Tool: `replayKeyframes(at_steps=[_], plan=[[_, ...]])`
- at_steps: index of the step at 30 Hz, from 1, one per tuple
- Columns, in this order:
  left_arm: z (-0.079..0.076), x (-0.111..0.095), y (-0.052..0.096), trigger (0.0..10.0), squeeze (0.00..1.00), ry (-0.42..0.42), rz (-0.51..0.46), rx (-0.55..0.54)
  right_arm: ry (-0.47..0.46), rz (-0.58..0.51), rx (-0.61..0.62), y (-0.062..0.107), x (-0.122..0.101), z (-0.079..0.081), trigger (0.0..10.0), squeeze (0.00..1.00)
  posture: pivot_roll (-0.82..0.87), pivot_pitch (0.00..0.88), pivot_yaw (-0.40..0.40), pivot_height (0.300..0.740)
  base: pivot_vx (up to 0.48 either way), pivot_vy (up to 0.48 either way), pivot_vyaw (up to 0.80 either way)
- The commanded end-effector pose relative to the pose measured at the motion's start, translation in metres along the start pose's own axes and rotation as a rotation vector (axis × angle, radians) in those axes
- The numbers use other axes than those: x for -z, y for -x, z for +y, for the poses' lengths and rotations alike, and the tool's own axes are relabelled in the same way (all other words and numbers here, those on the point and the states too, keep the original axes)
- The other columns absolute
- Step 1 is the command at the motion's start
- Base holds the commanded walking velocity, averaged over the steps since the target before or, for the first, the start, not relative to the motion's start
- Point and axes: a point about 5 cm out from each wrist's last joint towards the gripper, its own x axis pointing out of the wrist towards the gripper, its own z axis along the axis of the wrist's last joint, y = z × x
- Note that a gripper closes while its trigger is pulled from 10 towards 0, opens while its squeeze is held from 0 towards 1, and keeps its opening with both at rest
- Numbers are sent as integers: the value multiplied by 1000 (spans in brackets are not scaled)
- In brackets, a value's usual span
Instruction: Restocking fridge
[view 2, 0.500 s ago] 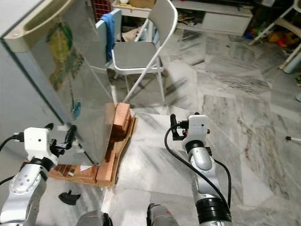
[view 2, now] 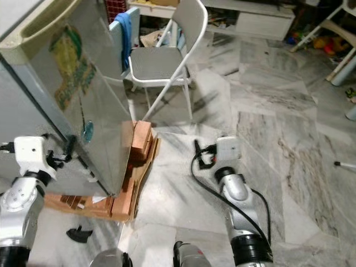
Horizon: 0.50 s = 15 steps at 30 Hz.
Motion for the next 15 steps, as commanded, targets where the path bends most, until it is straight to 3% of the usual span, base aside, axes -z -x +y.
replayKeyframes(at_steps=[1, 8, 11, 15], plan=[[3, -3, -5, 10000, 0, -9, -11, -18, 12, 5, -75, 3, -2, 8, 10000, 0, 98, 84, -12, 740, 0, 0, 0], [3, -12, -18, 10000, 0, 6, -47, -24, 37, 22, -119, 10, 0, 10, 10000, 0, 91, 85, -5, 740, 0, 0, 0], [-6, -15, -20, 10000, 0, 21, -43, 48, 26, 55, -161, 12, 4, 12, 10000, 0, 85, 84, 3, 740, 0, 0, 0], [-21, -7, -12, 10000, 0, 33, -3, 194, 27, 134, -272, 19, 12, 17, 10000, 0, 85, 82, 3, 740, 0, 0, 0]])
